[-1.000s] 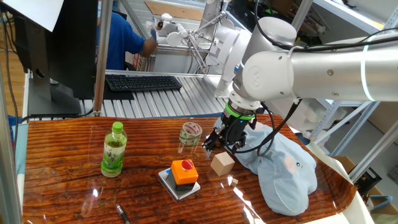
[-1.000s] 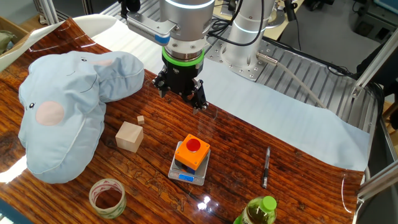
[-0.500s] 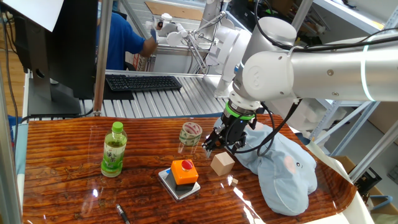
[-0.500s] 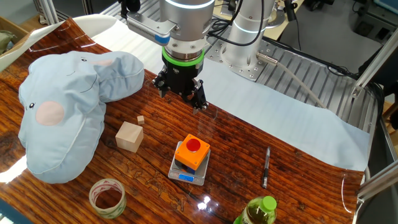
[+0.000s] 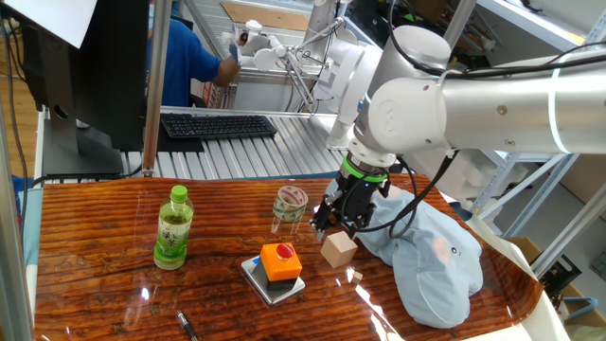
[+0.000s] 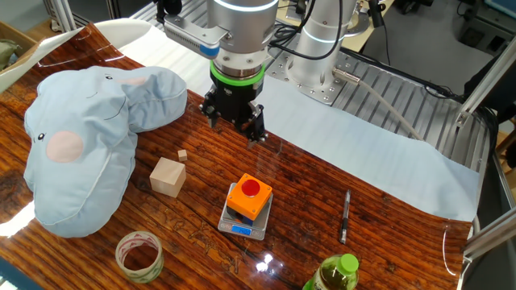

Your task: Remove the object from the scale

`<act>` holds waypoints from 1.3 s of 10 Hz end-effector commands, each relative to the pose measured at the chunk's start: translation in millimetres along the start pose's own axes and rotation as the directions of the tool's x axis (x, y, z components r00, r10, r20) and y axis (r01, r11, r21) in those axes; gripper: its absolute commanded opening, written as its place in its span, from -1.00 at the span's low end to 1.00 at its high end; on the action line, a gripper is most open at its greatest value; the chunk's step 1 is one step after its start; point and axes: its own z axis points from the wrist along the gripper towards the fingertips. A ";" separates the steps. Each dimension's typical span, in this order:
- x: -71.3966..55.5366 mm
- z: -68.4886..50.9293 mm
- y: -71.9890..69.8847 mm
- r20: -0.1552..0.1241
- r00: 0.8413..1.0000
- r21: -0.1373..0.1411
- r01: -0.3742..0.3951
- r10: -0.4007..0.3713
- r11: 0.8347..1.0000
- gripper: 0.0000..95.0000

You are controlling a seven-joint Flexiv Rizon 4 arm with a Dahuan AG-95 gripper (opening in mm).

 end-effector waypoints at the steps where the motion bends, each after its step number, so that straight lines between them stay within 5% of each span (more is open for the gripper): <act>1: -0.1 0.6 -0.2 -0.021 0.987 0.008 -0.160 0.160 0.987 -1.00; 7: 1.2 0.7 -0.7 -0.020 0.987 0.012 -0.158 0.159 0.987 -1.00; 11: 20.8 2.3 -8.5 -0.018 0.987 0.015 -0.157 0.157 0.988 -1.00; 13: 27.8 1.4 -12.5 -0.008 0.991 0.038 -0.130 0.130 0.991 -1.00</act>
